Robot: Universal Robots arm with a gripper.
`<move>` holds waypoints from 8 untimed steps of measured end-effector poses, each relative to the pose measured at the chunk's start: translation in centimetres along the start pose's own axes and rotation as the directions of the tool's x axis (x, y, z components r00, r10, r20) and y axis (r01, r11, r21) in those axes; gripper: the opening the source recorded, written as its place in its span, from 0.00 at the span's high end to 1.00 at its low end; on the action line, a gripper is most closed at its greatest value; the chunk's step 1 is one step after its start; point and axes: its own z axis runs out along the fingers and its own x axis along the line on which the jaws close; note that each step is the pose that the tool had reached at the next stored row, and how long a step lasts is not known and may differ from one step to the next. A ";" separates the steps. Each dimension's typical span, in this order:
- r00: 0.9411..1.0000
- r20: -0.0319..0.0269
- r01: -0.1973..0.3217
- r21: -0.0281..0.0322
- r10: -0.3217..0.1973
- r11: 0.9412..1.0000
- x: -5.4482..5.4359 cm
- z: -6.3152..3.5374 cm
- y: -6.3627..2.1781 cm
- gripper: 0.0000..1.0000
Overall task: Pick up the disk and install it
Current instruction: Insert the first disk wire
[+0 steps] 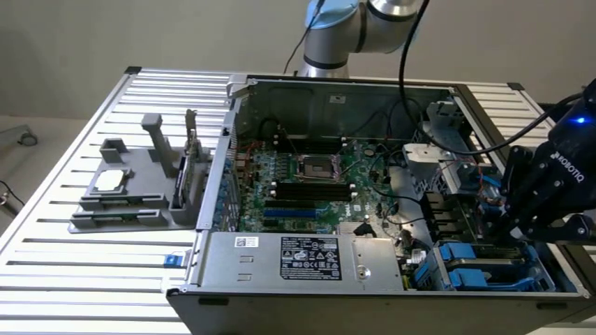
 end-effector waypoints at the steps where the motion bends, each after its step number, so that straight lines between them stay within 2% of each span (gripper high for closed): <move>1: 1.000 0.001 0.001 0.008 -0.001 1.000 0.0 0.00 0.15 0.84; 2: 1.000 0.001 0.001 0.015 -0.001 1.000 0.0 0.00 0.32 0.84; 3: 1.000 0.002 0.002 0.018 -0.002 1.000 0.0 -0.02 0.47 0.84; 5: 1.000 0.002 0.002 0.021 -0.002 1.000 0.1 -0.05 0.68 0.84; 8: 1.000 0.002 0.002 0.022 -0.002 1.000 0.1 -0.05 0.71 0.84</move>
